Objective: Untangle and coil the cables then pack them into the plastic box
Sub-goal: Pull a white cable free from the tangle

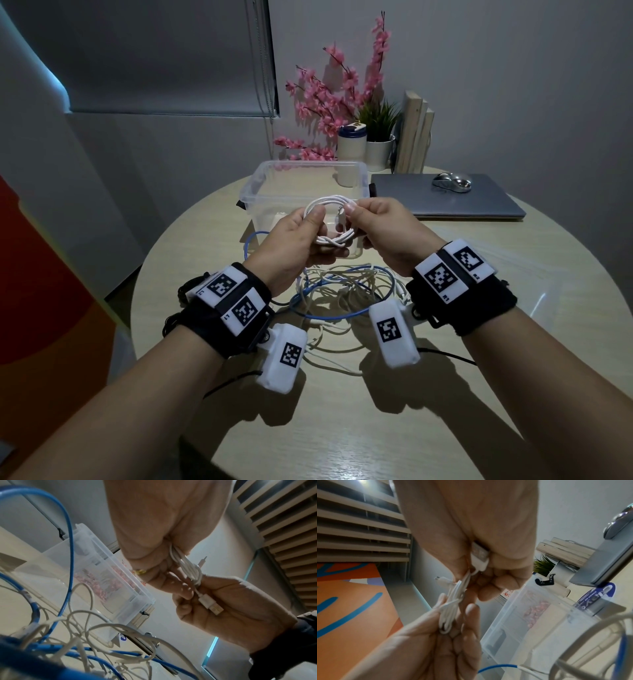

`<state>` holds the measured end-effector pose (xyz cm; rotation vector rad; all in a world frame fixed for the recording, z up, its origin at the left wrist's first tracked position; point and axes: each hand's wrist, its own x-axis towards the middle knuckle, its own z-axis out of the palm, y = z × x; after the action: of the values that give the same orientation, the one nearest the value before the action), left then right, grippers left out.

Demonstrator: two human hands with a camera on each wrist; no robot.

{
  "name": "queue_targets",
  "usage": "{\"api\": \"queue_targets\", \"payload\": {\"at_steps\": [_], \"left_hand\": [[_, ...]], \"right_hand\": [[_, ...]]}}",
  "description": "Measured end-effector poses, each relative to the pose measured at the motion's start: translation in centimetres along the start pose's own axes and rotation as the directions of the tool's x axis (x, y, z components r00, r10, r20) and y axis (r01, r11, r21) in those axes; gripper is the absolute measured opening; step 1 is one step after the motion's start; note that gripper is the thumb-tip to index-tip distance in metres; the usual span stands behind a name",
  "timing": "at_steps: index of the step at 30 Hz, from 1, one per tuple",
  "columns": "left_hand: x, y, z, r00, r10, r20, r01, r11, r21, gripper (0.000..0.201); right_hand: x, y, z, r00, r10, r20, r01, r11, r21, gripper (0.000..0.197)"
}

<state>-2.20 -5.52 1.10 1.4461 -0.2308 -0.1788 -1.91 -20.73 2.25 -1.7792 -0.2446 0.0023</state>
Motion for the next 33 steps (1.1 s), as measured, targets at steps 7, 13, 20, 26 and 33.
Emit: {"api": "queue_targets", "payload": {"at_steps": [7, 13, 20, 26, 33], "left_hand": [[0.3, -0.3, 0.0, 0.998, -0.012, -0.069, 0.012, 1.000, -0.001, 0.028], [0.3, -0.2, -0.7, 0.994, -0.090, -0.056, 0.093, 0.995, 0.043, 0.030], [1.0, 0.5, -2.0, 0.999, -0.049, -0.002, 0.048, 0.962, 0.268, 0.047], [0.9, 0.2, -1.4, 1.000, 0.001, -0.015, 0.001, 0.981, 0.192, 0.036], [-0.5, 0.5, -0.7, 0.981, -0.107, 0.161, 0.084, 0.985, 0.149, 0.029]], "right_hand": [[-0.2, -0.4, -0.1, 0.998, 0.021, 0.055, -0.037, 0.954, 0.299, 0.010], [-0.5, -0.4, -0.1, 0.994, -0.066, 0.089, 0.032, 0.938, 0.345, 0.026], [-0.4, -0.7, -0.6, 0.989, -0.069, 0.128, 0.069, 0.998, 0.010, 0.018], [-0.3, -0.9, -0.5, 0.987, -0.097, 0.127, 0.099, 0.995, -0.008, 0.021], [0.3, -0.5, -1.2, 0.972, -0.171, -0.163, 0.153, 0.981, -0.117, 0.019]]}}
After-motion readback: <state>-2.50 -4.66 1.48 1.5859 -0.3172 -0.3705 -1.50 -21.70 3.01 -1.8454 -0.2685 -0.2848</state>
